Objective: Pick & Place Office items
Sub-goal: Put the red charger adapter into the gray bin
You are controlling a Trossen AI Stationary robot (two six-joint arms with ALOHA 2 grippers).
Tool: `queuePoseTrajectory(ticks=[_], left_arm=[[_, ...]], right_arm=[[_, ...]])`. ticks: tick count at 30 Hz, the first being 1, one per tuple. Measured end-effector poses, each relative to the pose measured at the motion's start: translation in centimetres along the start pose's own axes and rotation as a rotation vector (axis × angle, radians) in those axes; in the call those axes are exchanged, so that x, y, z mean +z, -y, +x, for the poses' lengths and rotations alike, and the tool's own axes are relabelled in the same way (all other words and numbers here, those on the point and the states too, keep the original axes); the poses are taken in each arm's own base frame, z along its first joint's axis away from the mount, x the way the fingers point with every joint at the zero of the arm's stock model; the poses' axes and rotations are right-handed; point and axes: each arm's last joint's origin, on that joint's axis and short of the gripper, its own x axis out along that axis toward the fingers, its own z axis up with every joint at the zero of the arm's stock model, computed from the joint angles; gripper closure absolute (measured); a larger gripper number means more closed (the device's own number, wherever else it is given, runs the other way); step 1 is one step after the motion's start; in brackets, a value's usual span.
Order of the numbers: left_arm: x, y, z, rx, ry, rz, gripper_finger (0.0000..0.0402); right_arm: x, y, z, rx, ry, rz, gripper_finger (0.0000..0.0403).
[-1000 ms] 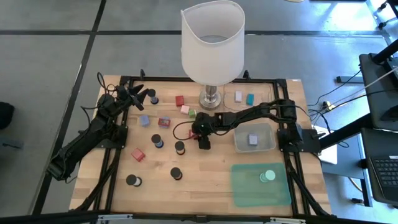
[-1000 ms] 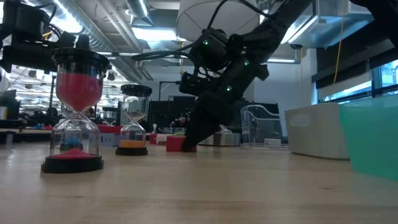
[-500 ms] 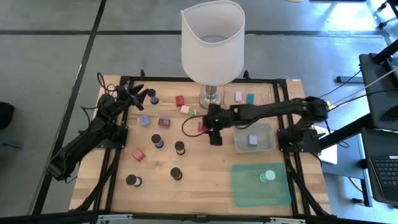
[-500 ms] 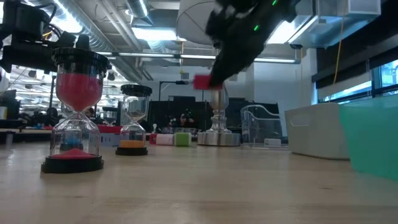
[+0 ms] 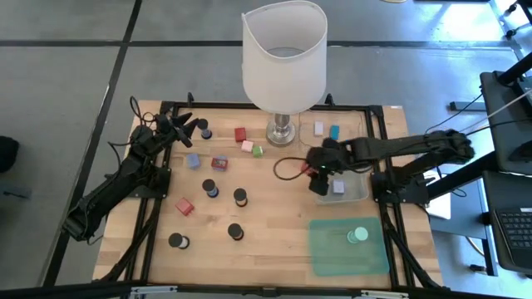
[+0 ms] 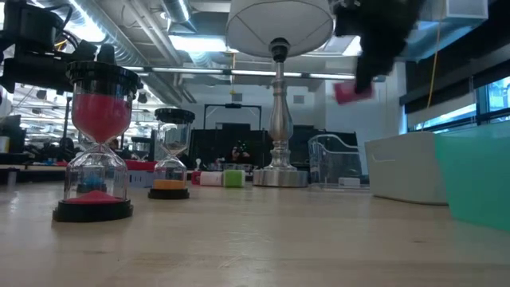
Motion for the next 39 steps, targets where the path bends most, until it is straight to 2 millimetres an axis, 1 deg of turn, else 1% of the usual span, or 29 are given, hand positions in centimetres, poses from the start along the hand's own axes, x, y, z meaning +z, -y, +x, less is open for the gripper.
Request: queuePoseTrajectory(ticks=[7, 10, 12, 16, 23, 30, 35, 39], left_arm=[[0.0, 0.0, 0.0, 0.001, -0.001, 0.0, 0.0175], [0.0, 0.0, 0.0, 0.001, -0.001, 0.0, 0.0176], [0.0, 0.0, 0.0, 0.001, -0.001, 0.0, 0.0175], [0.0, 0.0, 0.0, 0.001, -0.001, 0.0, 0.0176], [0.0, 0.0, 0.0, 0.001, -0.001, 0.0, 0.0175], [0.0, 0.0, 0.0, 0.001, -0.001, -0.001, 0.0176], [0.0, 0.0, 0.0, 0.001, -0.001, 0.0, 0.0176], [0.0, 0.0, 0.0, 0.0, -0.001, 0.0, 0.0176]], right_arm=[[-6.7, 0.9, 1.2, 0.099, 0.117, 0.319, 0.018], [-8.9, 0.9, 1.6, 0.11, 0.15, 0.412, 0.0178], [-10.0, 0.9, 1.7, 0.103, 0.161, 0.445, 0.0177], [-11.3, 0.8, 1.9, 0.08, 0.175, 0.464, 0.0177], [-13.1, 1.1, 3.7, 0.039, 0.135, 0.529, 0.0176], [-13.8, 1.3, 4.2, 0.031, 0.113, 0.537, 0.0175], [-14.4, 1.5, 4.8, 0.016, 0.093, 0.596, 0.0175], [-14.7, 1.6, 5.0, 0.008, 0.086, 0.607, 0.0175]])
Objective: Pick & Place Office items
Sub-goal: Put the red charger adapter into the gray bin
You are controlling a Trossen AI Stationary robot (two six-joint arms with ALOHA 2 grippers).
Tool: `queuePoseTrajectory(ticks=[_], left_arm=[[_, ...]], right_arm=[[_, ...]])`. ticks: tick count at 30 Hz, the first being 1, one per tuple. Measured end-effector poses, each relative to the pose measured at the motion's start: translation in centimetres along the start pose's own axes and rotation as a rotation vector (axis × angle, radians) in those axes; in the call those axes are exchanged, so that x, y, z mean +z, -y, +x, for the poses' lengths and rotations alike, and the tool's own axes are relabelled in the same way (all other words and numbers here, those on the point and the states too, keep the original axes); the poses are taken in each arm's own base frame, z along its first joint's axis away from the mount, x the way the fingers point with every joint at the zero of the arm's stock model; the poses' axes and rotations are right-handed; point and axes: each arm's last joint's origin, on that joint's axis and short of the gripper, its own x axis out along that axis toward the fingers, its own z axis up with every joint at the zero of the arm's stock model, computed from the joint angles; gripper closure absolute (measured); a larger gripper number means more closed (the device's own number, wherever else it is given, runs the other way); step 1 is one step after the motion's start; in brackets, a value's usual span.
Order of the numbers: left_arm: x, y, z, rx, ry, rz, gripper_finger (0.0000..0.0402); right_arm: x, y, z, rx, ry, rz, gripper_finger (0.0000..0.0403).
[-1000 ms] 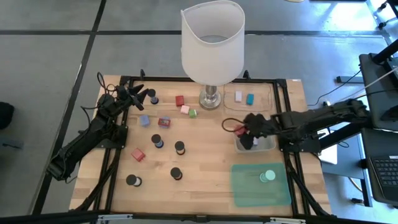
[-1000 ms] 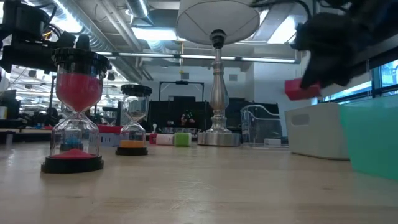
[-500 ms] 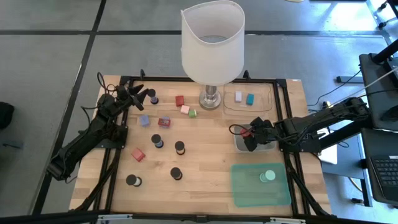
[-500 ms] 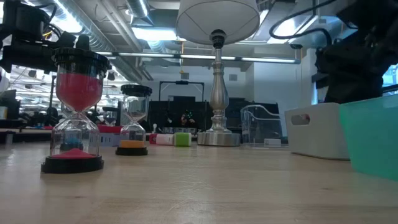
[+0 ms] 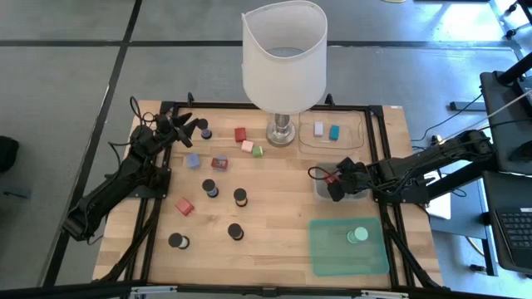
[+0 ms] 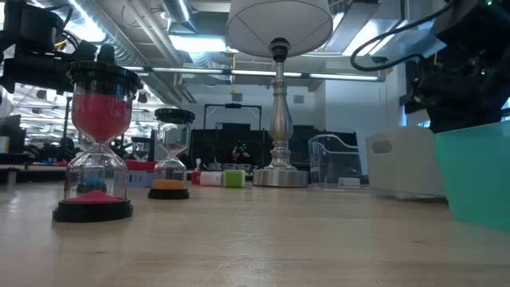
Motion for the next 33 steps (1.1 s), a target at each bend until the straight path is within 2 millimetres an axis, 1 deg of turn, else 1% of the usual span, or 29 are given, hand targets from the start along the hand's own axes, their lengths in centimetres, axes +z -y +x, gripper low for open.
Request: queuePoseTrajectory(ticks=[10, 21, 33], left_arm=[[0.0, 0.0, 0.0, 0.0, 0.0, 0.0, 0.0176], [0.0, 0.0, 0.0, 0.0, 0.0, 0.0, 0.0176], [0.0, 0.0, 0.0, 0.001, 0.0, 0.0, 0.0175]], right_arm=[[0.3, -0.4, 0.0, 0.036, 0.038, 0.006, 0.0175], [0.2, -0.2, 0.1, 0.0, 0.051, -0.007, 0.0175], [-0.1, -0.2, 1.1, -0.064, 0.027, -0.017, 0.0174]])
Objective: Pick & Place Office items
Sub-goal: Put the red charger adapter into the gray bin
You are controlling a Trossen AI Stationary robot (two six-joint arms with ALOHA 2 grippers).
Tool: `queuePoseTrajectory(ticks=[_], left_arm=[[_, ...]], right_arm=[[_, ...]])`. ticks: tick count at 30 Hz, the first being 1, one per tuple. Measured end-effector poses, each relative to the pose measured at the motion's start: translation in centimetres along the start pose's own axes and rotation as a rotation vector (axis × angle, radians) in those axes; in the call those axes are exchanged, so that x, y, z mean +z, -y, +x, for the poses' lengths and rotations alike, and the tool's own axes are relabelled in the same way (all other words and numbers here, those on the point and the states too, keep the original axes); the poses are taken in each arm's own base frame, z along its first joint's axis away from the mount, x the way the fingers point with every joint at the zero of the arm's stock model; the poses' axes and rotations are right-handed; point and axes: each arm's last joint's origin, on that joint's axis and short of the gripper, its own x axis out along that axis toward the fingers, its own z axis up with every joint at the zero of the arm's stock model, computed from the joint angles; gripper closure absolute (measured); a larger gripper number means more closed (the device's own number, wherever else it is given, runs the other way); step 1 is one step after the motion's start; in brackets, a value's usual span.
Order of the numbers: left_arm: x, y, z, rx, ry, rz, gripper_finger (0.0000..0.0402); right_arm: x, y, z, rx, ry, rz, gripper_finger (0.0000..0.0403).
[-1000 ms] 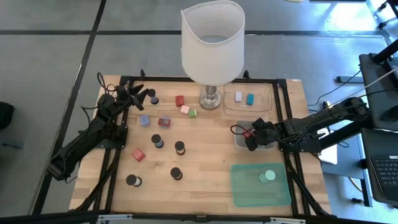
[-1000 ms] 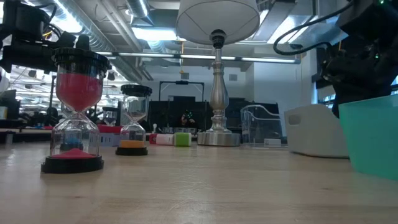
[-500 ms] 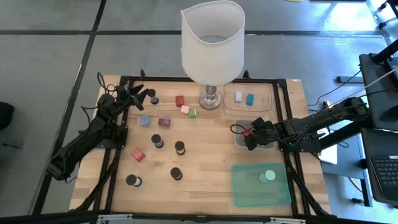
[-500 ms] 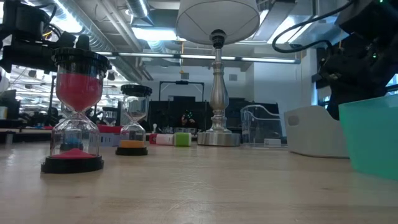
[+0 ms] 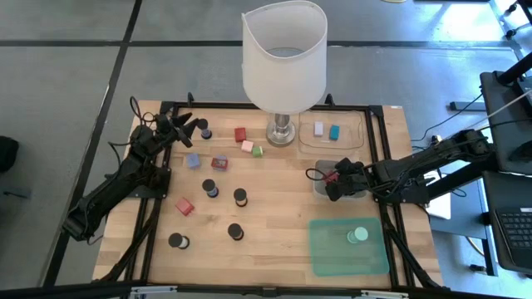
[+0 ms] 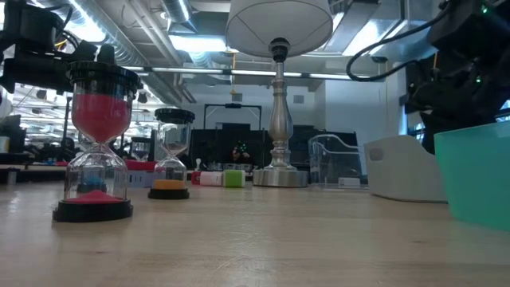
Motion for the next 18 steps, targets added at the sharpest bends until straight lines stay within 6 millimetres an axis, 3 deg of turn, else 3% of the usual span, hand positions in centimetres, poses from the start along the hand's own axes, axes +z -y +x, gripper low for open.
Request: queuePoseTrajectory(ticks=[12, 18], left_arm=[[0.0, 0.0, 0.0, 0.0, 0.0, 0.0, 0.0176], [0.0, 0.0, 0.0, 0.0, 0.0, 0.0, 0.0176]], right_arm=[[-0.03, -0.02, 0.26, -0.028, 0.014, 0.009, 0.0174], [-0.07, 0.08, 0.26, -0.037, 0.011, 0.005, 0.0142]])
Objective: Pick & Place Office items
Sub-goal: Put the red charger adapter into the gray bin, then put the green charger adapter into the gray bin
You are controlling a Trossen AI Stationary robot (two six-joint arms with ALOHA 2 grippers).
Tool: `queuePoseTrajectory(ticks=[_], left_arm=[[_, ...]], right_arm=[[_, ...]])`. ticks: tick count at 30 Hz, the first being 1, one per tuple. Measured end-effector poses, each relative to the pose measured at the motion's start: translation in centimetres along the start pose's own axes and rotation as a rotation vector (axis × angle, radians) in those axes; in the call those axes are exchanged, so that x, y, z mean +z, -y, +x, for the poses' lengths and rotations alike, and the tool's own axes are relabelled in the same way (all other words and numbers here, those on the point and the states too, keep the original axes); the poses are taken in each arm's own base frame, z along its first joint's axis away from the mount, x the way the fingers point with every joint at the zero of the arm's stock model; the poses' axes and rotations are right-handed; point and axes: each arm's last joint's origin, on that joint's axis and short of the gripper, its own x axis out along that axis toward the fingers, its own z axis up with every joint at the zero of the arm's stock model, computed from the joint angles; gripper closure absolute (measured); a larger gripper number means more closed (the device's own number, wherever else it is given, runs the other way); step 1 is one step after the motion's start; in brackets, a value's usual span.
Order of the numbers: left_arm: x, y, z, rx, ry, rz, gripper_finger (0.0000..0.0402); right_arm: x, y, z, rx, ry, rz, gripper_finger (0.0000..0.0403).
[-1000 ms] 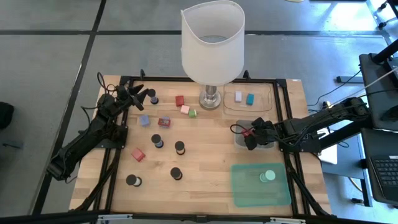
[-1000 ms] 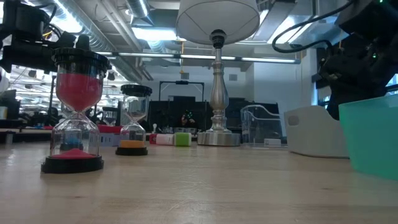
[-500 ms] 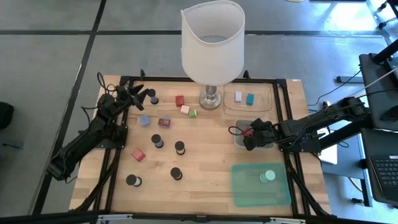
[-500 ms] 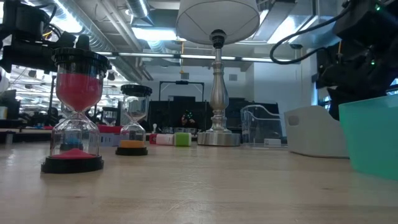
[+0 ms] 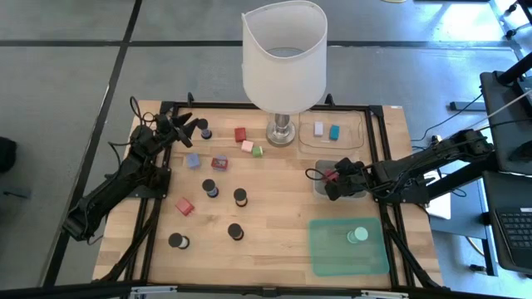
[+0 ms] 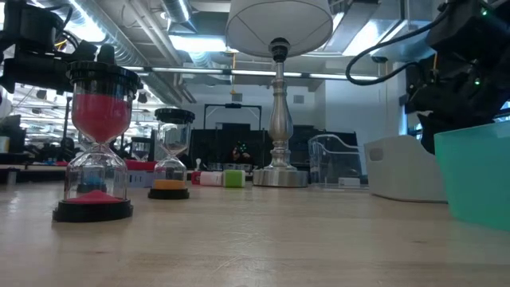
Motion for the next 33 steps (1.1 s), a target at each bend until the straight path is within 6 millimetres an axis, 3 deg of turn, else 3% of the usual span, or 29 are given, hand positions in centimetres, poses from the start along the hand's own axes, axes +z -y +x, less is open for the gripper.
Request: queuePoseTrajectory(ticks=[21, 33], left_arm=[[0.0, 0.0, 0.0, 0.0, 0.0, 0.0, 0.0176], [0.0, 0.0, 0.0, 0.0, 0.0, 0.0, 0.0175]], right_arm=[[0.3, -0.1, -0.2, -0.027, 0.039, 0.023, 0.0007], [3.4, -2.3, -3.3, -0.078, 0.231, -0.078, 0.0006]])
